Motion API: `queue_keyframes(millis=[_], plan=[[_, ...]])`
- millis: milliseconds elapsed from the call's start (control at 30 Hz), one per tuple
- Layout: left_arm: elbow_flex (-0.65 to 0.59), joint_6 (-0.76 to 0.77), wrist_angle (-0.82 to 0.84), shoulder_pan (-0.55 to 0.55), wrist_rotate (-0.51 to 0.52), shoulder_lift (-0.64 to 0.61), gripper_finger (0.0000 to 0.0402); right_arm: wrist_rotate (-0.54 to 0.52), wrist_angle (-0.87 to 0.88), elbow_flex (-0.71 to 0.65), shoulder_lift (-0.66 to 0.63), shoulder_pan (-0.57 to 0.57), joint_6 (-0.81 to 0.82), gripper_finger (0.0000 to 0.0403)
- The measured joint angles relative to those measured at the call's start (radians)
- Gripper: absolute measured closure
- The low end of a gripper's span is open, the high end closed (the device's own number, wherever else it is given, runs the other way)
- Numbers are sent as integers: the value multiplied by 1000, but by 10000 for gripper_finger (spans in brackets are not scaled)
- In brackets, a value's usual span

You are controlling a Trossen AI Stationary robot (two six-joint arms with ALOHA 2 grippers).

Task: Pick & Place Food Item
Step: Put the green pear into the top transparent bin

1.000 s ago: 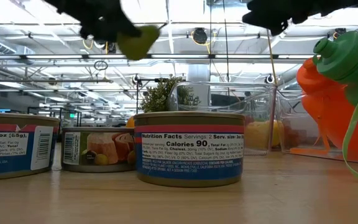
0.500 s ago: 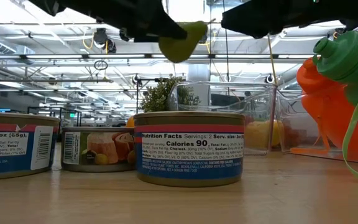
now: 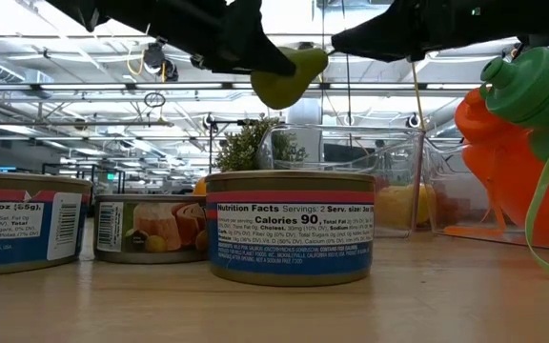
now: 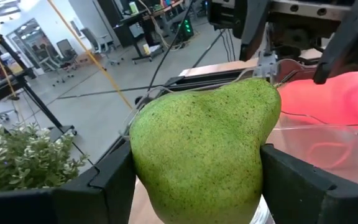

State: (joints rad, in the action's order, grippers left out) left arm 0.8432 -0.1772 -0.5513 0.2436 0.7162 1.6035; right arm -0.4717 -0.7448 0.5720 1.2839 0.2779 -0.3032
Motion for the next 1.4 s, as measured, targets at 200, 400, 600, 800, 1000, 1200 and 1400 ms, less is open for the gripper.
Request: queue_keyframes(millis=[200, 400, 600, 800, 1000, 1200, 1400], plan=[[0, 0, 0, 0, -1, 0, 132, 2, 16, 0, 7, 0, 4, 254], [0, 5, 0, 0, -9, -1, 132, 4, 15, 0, 7, 0, 6, 312], [0, 16, 0, 0, -8, -2, 132, 6, 16, 0, 7, -1, 7, 345], [0, 43, -8, -13, -52, -2, 132, 9, 16, 0, 7, -2, 7, 357], [0, 56, -21, -15, -67, -2, 132, 3, 23, 0, 7, -3, 5, 336], [0, 59, -28, -15, -94, -2, 132, 0, 19, 0, 7, -4, 3, 319], [0, 63, -28, -15, -90, -2, 132, 7, 10, 0, 7, -4, 3, 338]])
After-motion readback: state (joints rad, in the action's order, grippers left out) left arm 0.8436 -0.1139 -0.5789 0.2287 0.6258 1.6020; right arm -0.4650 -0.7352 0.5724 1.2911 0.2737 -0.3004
